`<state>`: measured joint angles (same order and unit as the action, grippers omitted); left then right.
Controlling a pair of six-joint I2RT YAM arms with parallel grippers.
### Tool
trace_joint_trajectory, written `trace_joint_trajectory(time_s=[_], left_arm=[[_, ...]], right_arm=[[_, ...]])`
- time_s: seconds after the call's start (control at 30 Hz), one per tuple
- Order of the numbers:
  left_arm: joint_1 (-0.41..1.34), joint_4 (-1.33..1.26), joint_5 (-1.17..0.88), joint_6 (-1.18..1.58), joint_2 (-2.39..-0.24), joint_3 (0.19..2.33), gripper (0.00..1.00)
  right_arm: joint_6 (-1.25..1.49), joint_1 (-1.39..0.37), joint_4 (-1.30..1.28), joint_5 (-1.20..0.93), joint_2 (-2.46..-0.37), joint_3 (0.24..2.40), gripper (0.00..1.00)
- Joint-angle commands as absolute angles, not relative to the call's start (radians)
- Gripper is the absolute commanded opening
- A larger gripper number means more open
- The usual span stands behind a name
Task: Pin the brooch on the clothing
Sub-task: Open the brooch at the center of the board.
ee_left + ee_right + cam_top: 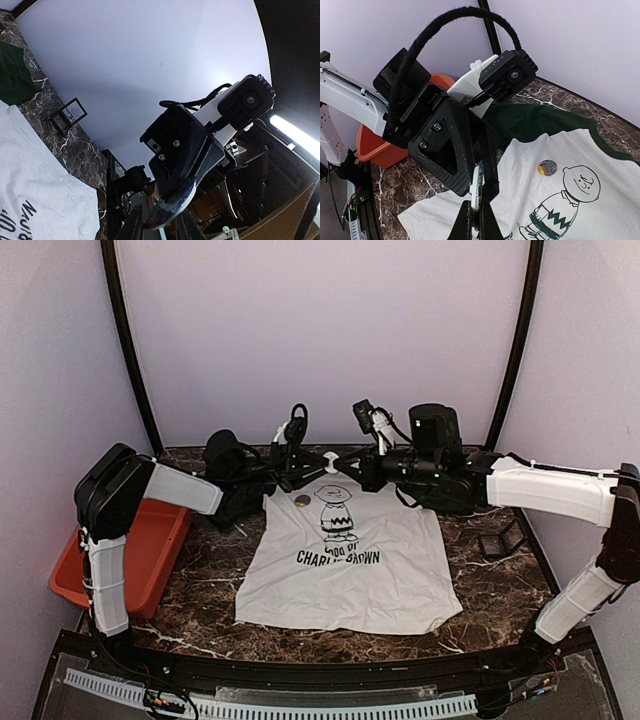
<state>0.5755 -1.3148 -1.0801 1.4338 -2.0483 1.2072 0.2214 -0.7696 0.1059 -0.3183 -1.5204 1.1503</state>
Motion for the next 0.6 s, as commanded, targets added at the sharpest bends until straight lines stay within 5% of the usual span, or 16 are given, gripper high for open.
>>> trace_joint_trajectory(time_s=[0.0, 0.3, 0.57], left_arm=[[0.579, -1.52, -1.1, 1.419, -2.049, 1.222, 0.21], [0.584, -1.437, -1.111, 1.367, -2.047, 1.235, 0.04], [0.588, -1.379, -1.106, 1.332, -2.047, 1.253, 0.02]], right_arm=[[0.232, -0.771, 0.105, -0.333, -1.505, 1.191, 0.0], [0.229, -0.777, 0.07, -0.33, -1.531, 1.229, 0.0], [0.219, -0.798, 0.053, -0.283, -1.565, 1.245, 0.0]])
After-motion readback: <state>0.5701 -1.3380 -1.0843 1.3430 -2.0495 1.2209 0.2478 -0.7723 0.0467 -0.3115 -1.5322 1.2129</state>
